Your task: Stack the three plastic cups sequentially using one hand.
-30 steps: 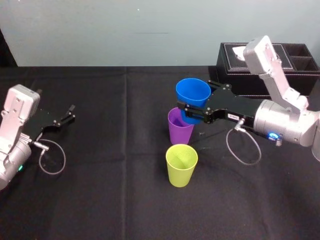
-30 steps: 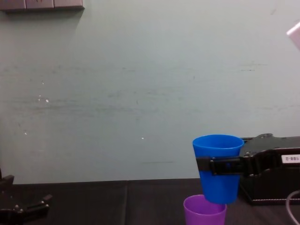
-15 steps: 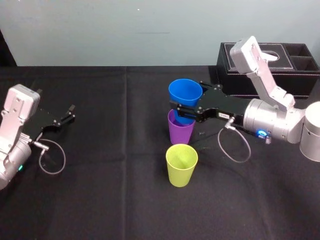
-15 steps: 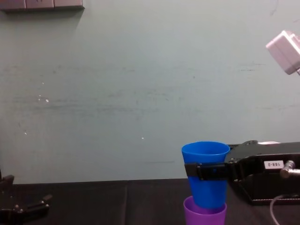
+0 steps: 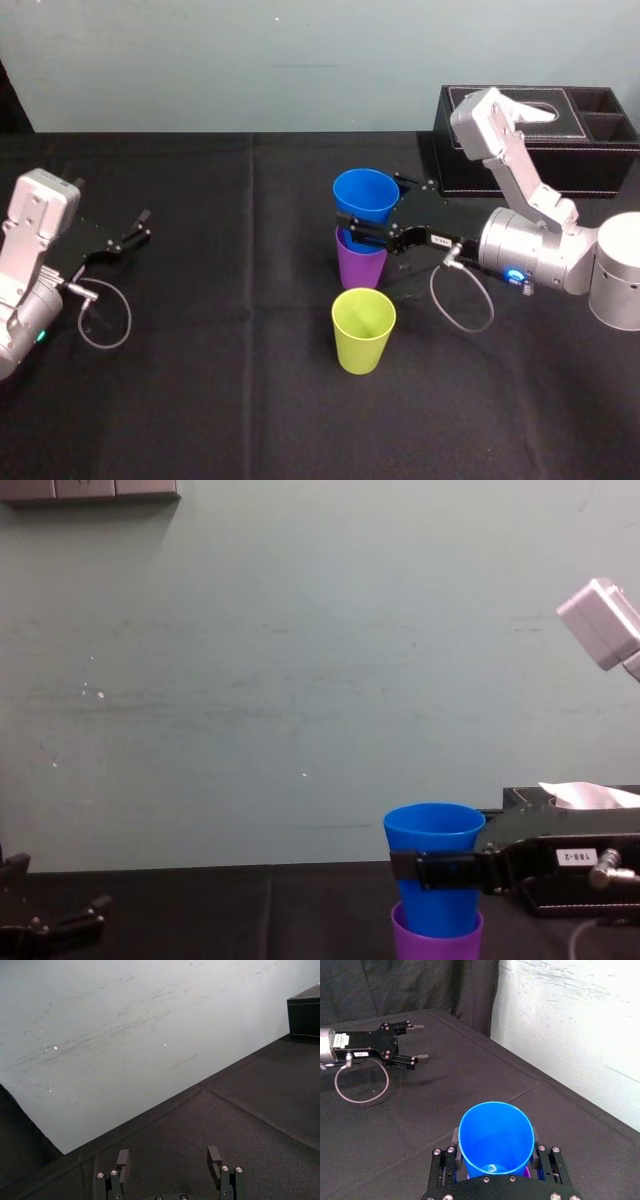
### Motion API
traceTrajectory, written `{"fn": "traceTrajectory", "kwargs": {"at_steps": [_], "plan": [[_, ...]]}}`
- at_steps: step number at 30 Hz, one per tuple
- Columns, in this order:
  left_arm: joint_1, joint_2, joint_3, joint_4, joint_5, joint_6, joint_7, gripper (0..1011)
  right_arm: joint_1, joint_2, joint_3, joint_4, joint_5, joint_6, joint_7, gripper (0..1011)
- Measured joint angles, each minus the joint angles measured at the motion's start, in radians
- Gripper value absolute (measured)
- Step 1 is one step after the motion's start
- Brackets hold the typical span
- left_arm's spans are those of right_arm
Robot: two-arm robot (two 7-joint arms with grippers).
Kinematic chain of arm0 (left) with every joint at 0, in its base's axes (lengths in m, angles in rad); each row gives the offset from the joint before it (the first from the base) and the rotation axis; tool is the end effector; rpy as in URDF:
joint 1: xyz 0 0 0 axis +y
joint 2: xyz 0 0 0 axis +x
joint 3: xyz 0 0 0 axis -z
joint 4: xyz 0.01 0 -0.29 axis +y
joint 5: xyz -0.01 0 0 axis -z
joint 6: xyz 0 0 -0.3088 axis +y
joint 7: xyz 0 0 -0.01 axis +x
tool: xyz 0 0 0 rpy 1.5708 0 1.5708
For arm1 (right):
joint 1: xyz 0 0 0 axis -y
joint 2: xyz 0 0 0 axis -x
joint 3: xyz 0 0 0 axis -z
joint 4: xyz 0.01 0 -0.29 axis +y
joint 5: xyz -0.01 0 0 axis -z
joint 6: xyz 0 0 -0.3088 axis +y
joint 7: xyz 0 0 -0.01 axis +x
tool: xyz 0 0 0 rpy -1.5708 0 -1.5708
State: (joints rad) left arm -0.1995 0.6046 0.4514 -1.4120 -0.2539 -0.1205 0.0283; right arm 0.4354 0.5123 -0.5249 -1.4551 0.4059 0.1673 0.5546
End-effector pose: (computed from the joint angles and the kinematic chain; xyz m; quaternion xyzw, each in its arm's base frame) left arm 0.3581 0.0826 -0.3023 0.1415 -0.1324 0.5799 0.7913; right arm 0.4130 -0.0233 -0.2214 -0.1260 -0.0303 -0.3186 0.9390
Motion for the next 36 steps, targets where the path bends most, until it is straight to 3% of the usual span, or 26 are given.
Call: {"fn": "traceTrajectory", "kwargs": {"at_steps": [20, 24, 29, 36], "plan": [[0.0, 0.0, 0.0, 0.0, 0.0, 0.0, 0.0, 1011, -0.001, 0.0, 0.001, -0.001, 0.002, -0.001, 0.002, 733], [0.0, 0.0, 0.0, 0.0, 0.0, 0.0, 0.0, 1011, 0.0, 0.001, 0.001, -0.001, 0.002, 0.0, 0.002, 802], [0.0, 0.0, 0.0, 0.0, 0.0, 0.0, 0.0, 1011, 0.0, 0.001, 0.001, -0.002, 0.002, 0.0, 0.001, 961], [0.0, 0.0, 0.0, 0.0, 0.0, 0.0, 0.0, 1011, 0.0, 0.001, 0.001, -0.002, 0.002, 0.001, 0.0, 1003]]}}
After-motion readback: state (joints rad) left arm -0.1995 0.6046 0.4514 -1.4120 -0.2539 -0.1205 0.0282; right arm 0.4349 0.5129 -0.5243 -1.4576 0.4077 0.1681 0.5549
